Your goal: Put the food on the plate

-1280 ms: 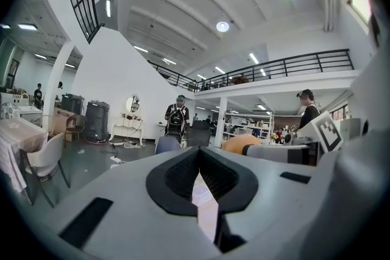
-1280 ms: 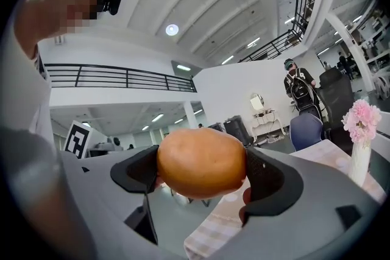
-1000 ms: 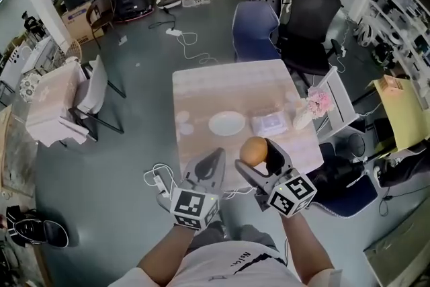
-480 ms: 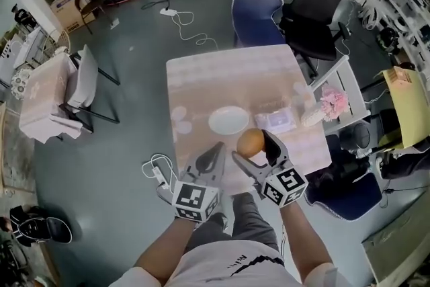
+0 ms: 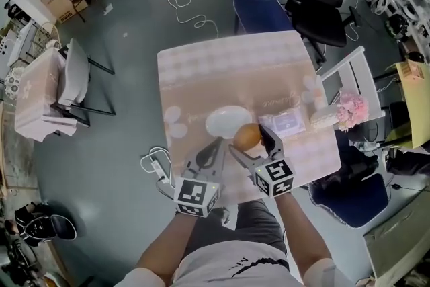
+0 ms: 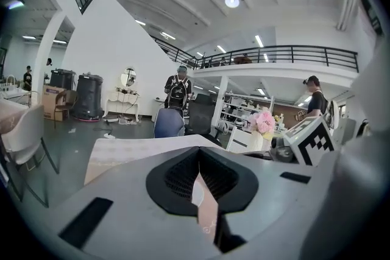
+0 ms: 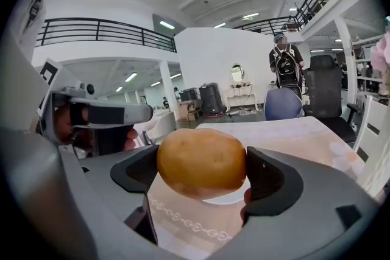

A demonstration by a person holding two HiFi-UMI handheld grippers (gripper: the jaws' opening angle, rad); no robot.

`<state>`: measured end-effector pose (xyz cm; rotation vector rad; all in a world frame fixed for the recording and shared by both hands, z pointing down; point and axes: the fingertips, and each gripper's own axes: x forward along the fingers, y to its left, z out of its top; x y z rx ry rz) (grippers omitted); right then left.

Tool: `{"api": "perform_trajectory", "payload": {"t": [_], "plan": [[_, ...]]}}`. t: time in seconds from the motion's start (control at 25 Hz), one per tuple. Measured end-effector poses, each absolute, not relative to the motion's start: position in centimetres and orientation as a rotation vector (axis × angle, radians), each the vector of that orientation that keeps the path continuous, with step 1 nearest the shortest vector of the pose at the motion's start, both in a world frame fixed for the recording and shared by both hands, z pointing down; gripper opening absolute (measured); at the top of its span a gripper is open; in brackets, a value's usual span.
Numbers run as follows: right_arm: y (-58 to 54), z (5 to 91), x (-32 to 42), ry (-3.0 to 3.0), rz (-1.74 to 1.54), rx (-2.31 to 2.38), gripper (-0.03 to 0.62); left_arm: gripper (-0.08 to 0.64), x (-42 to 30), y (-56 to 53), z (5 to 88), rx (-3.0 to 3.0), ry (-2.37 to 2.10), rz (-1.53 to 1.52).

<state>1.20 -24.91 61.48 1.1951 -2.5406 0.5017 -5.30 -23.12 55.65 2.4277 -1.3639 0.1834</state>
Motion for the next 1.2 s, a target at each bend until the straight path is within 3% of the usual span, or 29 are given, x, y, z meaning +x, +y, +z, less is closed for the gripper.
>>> {"api": "perform_trajectory", "payload": {"t": [0.52,1.2], "plan": [[-28.7,71.2,1.0,-2.373,0.532,1.180,0.413,0.008,-4.8,-26.1,61.6,2.400,-1.363,0.204],[-30.7,75.2,-0.5,-2.251,0.446,1.076,0.413,0.008,-5.3,-28.0,64.4,2.364,-1.398,0.229]]}}
